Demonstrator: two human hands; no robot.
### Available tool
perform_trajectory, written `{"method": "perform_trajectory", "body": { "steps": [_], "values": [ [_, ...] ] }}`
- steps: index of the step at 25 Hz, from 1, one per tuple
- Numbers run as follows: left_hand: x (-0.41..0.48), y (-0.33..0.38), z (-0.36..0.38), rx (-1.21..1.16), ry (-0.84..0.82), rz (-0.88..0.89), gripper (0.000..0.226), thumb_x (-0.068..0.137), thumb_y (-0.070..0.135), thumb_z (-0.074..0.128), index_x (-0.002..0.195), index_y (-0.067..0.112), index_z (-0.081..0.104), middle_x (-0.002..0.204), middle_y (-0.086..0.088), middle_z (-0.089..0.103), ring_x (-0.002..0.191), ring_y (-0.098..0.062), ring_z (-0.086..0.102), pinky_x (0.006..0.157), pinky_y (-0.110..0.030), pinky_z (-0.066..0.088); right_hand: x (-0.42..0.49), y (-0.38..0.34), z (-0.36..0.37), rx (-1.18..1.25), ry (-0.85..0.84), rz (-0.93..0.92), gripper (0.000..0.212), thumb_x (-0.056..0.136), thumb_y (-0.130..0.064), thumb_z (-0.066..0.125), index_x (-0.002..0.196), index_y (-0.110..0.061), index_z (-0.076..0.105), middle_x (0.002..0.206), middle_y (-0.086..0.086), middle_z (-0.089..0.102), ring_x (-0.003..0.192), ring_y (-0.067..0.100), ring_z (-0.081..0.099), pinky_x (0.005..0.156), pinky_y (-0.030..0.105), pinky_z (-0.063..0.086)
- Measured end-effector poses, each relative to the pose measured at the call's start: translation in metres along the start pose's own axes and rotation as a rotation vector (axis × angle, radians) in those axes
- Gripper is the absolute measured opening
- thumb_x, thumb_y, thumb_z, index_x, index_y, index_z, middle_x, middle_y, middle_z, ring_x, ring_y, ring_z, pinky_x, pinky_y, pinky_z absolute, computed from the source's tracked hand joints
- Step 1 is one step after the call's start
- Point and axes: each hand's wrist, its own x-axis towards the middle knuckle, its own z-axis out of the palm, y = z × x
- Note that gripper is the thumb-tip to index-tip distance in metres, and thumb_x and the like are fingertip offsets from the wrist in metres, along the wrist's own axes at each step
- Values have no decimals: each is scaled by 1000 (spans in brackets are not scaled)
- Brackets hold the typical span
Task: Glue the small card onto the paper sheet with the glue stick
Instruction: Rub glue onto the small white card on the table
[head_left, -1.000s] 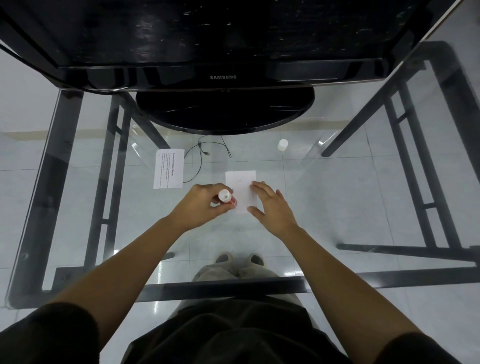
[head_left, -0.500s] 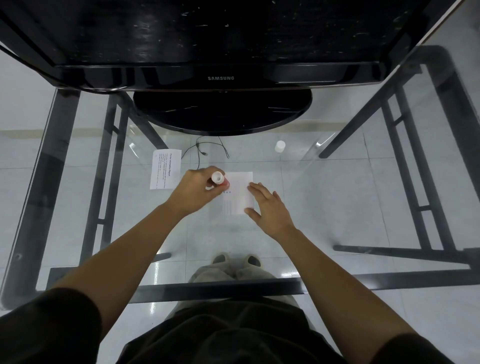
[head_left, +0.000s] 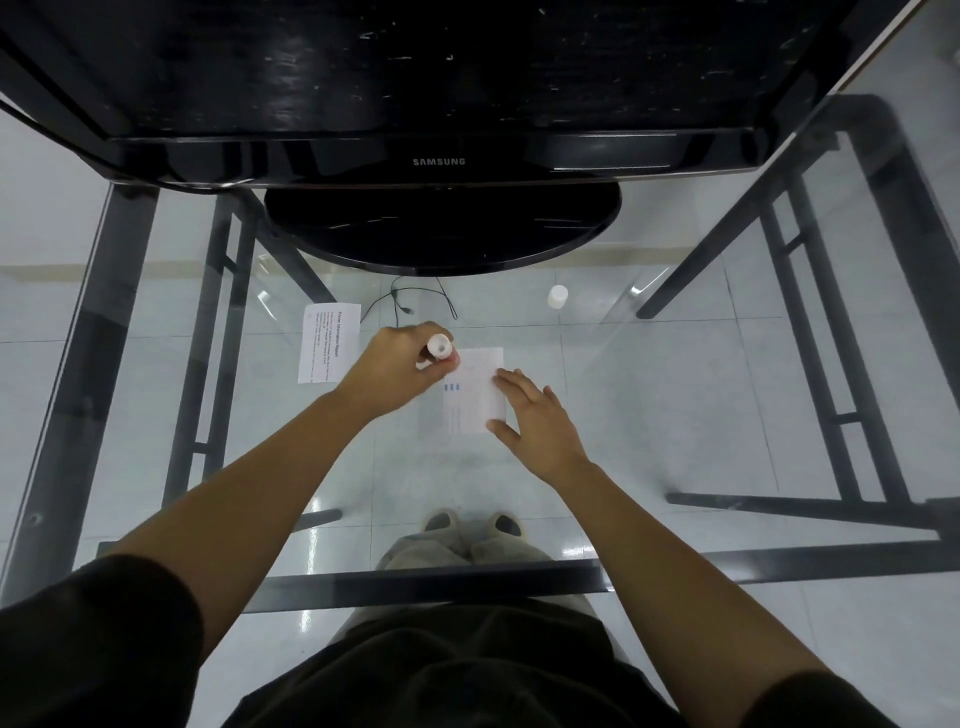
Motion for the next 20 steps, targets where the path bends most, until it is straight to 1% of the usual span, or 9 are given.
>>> {"method": "perform_trajectory", "body": {
  "steps": [2, 4, 6, 9, 12, 14, 17, 18, 20],
  "values": [
    [0, 2, 1, -27, 12, 20, 20, 82, 30, 69, 95, 15, 64, 84, 2, 69, 72, -8, 61, 63, -9, 45, 0, 1, 1, 14, 4, -2, 57, 94, -34, 49, 143, -17, 25, 153, 0, 26, 141, 17, 22, 116, 39, 11],
    [-8, 9, 9, -93, -109, 61, 21, 78, 32, 72, 93, 19, 66, 86, 5, 70, 74, -2, 62, 69, -11, 49, 0, 0, 1, 27, 16, -3, 57, 94, -35, 50, 143, -17, 26, 153, 1, 27, 140, 18, 24, 116, 39, 11],
    [-13, 11, 14, -99, -185, 80, 20, 78, 33, 72, 93, 21, 66, 86, 6, 71, 73, 0, 61, 70, -10, 48, 0, 0, 1, 31, 22, -2, 57, 93, -36, 50, 143, -18, 27, 152, 1, 28, 140, 18, 25, 116, 38, 11],
    [0, 4, 7, -52, -96, 46, 19, 81, 30, 69, 93, 16, 64, 83, 1, 70, 73, -8, 63, 66, -17, 49, 0, 2, 2, 32, 16, -1, 57, 93, -34, 50, 143, -18, 26, 152, 0, 27, 139, 18, 26, 116, 38, 11],
    [11, 1, 1, 25, 16, 14, 17, 83, 29, 67, 92, 16, 63, 79, -1, 68, 70, -14, 61, 59, -12, 42, 1, 3, 3, 24, 12, 4, 57, 93, -35, 50, 143, -18, 26, 153, 0, 27, 140, 17, 25, 116, 38, 11],
    [6, 4, 6, -36, -30, 50, 18, 80, 31, 70, 91, 18, 64, 79, 4, 68, 70, -9, 62, 61, -9, 45, 1, 4, 4, 31, 9, 0, 57, 93, -36, 50, 143, -19, 26, 153, 0, 27, 140, 17, 24, 116, 38, 10],
    [-2, 9, 14, -95, -177, 78, 21, 78, 32, 72, 93, 19, 66, 83, 5, 70, 75, -5, 64, 70, -14, 50, 2, 4, 5, 43, 23, 10, 57, 93, -37, 50, 142, -20, 28, 152, 0, 29, 139, 18, 27, 116, 38, 11],
    [1, 8, 14, -96, -181, 71, 21, 78, 32, 72, 92, 18, 65, 84, 4, 70, 75, -5, 63, 69, -12, 49, 2, 4, 5, 42, 25, 10, 57, 93, -37, 51, 142, -19, 28, 152, 0, 29, 138, 18, 28, 115, 38, 11],
    [11, 6, 9, -43, -113, 46, 18, 80, 31, 70, 91, 17, 63, 82, 3, 69, 70, -5, 60, 63, -6, 42, 2, 4, 5, 42, 22, 5, 57, 93, -36, 51, 142, -19, 28, 152, 1, 29, 138, 18, 29, 115, 39, 12]
  ]
}}
